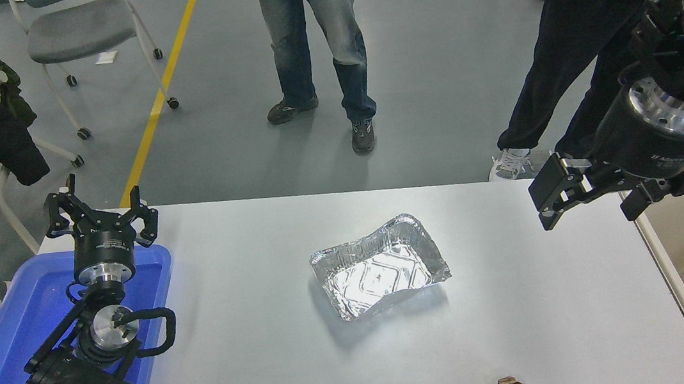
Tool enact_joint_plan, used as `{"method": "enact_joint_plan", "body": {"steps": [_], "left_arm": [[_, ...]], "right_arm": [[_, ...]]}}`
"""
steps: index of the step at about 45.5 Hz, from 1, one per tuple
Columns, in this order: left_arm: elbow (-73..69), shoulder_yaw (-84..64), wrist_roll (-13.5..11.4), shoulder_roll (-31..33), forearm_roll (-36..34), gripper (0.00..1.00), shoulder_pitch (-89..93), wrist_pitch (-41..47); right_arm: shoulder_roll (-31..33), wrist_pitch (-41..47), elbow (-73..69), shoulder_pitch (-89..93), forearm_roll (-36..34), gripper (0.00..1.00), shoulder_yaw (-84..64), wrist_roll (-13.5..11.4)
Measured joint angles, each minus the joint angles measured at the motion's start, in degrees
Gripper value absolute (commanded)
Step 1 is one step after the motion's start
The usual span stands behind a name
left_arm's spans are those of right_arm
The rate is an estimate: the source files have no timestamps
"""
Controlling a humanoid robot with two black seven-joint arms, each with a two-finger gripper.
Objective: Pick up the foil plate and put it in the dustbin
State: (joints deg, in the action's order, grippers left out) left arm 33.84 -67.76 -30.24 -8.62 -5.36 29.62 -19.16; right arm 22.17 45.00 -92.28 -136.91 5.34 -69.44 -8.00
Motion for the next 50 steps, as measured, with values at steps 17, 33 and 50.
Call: {"method": "enact_joint_plan", "body": {"steps": [17, 33, 50], "left_arm": [[0.0, 0.0, 0.0, 0.05, 0.07, 0.99, 0.0, 0.0], [0.0, 0.0, 0.0, -0.04, 0.09, 0.99, 0.0, 0.0], [0.0, 0.0, 0.0, -0.07, 0.08, 0.99, 0.0, 0.0]], "right_arm": [[-0.17, 0.0, 0.38, 0.68, 0.01, 1.0, 0.25, 0.0], [-1.33, 0.0, 3.21, 1.93, -1.01, 1.0, 2.39, 0.11], [-6.74, 0.0, 12.54, 6.53, -2.4, 1.0, 7.33, 0.18]]}}
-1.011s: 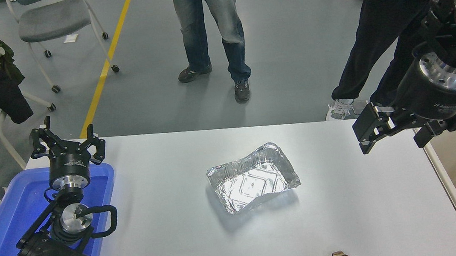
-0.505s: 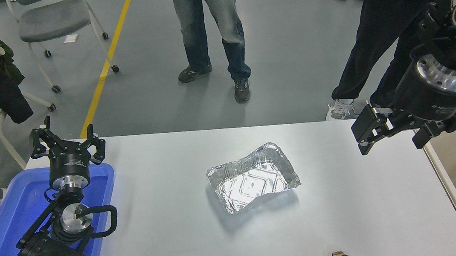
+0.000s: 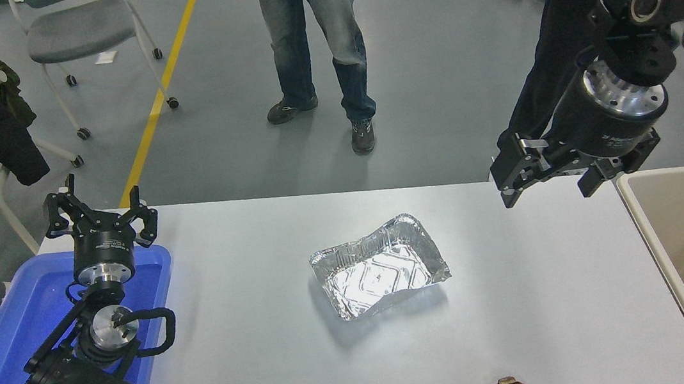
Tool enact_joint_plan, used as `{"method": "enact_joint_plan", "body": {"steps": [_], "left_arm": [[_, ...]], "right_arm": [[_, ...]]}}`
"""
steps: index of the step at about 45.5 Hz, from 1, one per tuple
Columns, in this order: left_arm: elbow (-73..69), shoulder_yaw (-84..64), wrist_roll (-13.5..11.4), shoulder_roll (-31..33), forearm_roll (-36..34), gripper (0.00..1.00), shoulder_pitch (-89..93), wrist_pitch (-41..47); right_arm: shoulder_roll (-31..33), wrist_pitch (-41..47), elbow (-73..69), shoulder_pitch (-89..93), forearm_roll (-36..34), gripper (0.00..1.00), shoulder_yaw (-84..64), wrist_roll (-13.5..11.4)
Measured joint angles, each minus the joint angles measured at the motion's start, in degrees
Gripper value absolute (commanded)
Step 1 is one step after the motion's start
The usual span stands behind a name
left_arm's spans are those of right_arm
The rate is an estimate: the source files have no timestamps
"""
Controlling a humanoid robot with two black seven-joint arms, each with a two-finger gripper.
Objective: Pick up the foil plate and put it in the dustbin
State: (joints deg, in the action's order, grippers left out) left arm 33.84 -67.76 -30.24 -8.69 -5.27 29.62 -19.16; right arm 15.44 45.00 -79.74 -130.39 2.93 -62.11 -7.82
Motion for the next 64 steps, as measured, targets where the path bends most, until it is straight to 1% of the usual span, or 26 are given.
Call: {"method": "enact_joint_plan", "body": {"steps": [20, 31, 47, 64], "left_arm": [[0.0, 0.0, 0.02, -0.01, 0.0, 0.99, -0.01, 0.0], [0.0, 0.0, 0.01, -0.01, 0.0, 0.99, 0.0, 0.0], [0.0, 0.0, 0.01, -0.01, 0.0, 0.99, 0.0, 0.0], [0.0, 0.0, 0.01, -0.01, 0.0, 0.99, 0.0, 0.0]], "right_arm": [[-8.7, -3.04, 17.28, 13.53, -0.01, 1.0, 5.64, 0.09], [-13.28, -5.38, 29.44, 24.89, 3.97, 1.0, 6.48, 0.02], [-15.04, -13.54, 37.71, 37.35, 12.49, 1.0, 7.7, -0.05], [-15.37, -24.99, 40.78, 45.65, 15.38, 1.0, 10.17, -0.02]]}}
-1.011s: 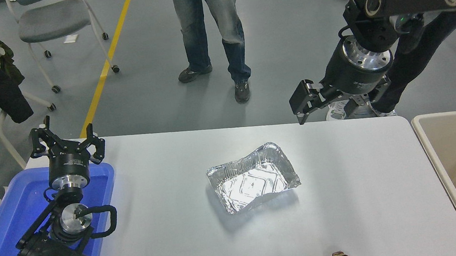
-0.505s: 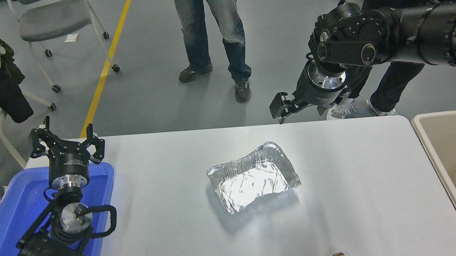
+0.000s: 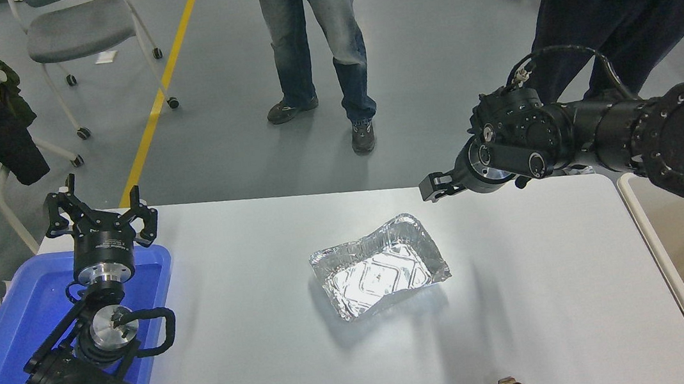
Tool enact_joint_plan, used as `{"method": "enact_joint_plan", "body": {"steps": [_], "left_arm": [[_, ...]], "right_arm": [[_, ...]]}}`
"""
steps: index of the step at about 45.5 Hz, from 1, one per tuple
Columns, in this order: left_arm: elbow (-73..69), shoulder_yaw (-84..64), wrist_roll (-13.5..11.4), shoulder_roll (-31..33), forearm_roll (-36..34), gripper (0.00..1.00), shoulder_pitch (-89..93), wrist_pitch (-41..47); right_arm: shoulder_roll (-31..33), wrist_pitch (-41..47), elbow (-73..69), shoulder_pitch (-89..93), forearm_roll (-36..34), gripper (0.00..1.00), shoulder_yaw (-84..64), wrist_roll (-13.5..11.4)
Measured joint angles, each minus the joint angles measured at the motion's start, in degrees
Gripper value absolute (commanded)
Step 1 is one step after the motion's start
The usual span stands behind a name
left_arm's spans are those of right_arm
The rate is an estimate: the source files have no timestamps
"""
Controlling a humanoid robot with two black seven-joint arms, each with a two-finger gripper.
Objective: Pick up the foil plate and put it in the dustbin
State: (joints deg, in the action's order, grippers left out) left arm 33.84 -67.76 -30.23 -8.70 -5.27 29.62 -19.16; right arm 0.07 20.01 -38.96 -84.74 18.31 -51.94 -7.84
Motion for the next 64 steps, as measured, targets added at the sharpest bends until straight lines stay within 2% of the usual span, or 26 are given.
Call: {"method": "enact_joint_plan", "body": {"steps": [16, 28, 56, 64], "left_arm": [[0.0, 0.0, 0.0, 0.0, 0.0, 0.99, 0.0, 0.0], [0.0, 0.0, 0.0, 0.0, 0.0, 0.99, 0.02, 0.0], [0.0, 0.0, 0.0, 0.0, 0.0, 0.99, 0.08, 0.0], [0.0, 0.0, 0.0, 0.0, 0.0, 0.99, 0.08, 0.0]], "right_arm": [[-0.06, -10.17, 0.51, 6.23, 1.5, 1.0, 5.41, 0.1], [-0.07, -16.07, 1.14, 11.97, 5.48, 1.0, 9.09, 1.61], [-0.07, -21.52, 2.98, 20.09, 12.94, 0.99, 12.56, 4.75], [-0.07, -22.17, 3.34, 21.16, 14.52, 0.95, 12.88, 5.25]]}}
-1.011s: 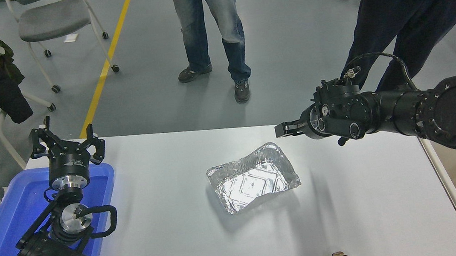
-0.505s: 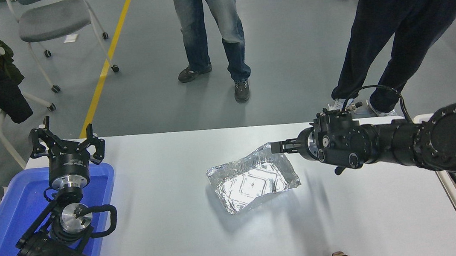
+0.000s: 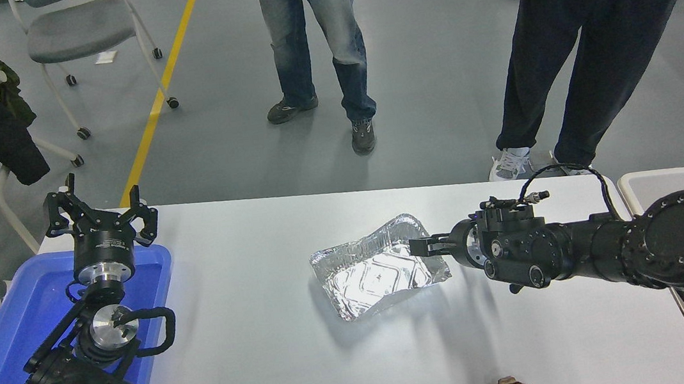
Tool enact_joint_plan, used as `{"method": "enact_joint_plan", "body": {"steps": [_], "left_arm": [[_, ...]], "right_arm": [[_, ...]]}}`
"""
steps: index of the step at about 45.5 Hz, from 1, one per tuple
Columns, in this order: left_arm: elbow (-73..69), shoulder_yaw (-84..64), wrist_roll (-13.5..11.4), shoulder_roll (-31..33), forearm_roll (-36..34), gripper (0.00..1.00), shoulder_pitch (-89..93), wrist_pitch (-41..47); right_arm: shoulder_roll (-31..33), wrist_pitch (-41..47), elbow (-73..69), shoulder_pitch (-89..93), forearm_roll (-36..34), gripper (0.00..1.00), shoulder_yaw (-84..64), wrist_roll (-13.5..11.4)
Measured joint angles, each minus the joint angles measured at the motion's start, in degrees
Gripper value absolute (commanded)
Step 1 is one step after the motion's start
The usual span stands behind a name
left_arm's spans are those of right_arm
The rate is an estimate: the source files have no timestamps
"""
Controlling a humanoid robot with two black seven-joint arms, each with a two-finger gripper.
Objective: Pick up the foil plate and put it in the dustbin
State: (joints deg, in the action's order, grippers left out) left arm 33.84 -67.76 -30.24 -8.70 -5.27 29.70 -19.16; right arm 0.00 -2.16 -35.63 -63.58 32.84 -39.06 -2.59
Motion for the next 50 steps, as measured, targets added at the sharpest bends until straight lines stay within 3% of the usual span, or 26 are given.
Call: {"method": "enact_joint_plan", "body": {"steps": [11, 16, 22, 34, 50], "left_arm": [[0.0, 0.0, 0.0, 0.0, 0.0, 0.99, 0.0, 0.0], [-0.06, 0.0, 0.0, 0.0, 0.0, 0.99, 0.0, 0.0], [-0.11, 0.0, 0.0, 0.0, 0.0, 0.99, 0.0, 0.0], [-0.15, 0.0, 0.0, 0.0, 0.0, 0.99, 0.0, 0.0], [-0.17, 0.0, 0.0, 0.0, 0.0, 0.99, 0.0, 0.0]], "right_arm": [[0.0, -0.29, 0.08, 0.74, 2.1, 0.84, 0.61, 0.22], [0.0, -0.3, 0.08, 0.96, 2.86, 0.66, 0.74, 0.28], [0.0, -0.1, -0.07, 1.1, 3.58, 0.53, 0.86, 0.33], [0.0, 0.19, -0.24, 1.22, 5.4, 0.44, 1.53, 0.67], [0.0, 0.29, -0.3, 1.22, 6.68, 0.44, 3.03, 0.8]]}}
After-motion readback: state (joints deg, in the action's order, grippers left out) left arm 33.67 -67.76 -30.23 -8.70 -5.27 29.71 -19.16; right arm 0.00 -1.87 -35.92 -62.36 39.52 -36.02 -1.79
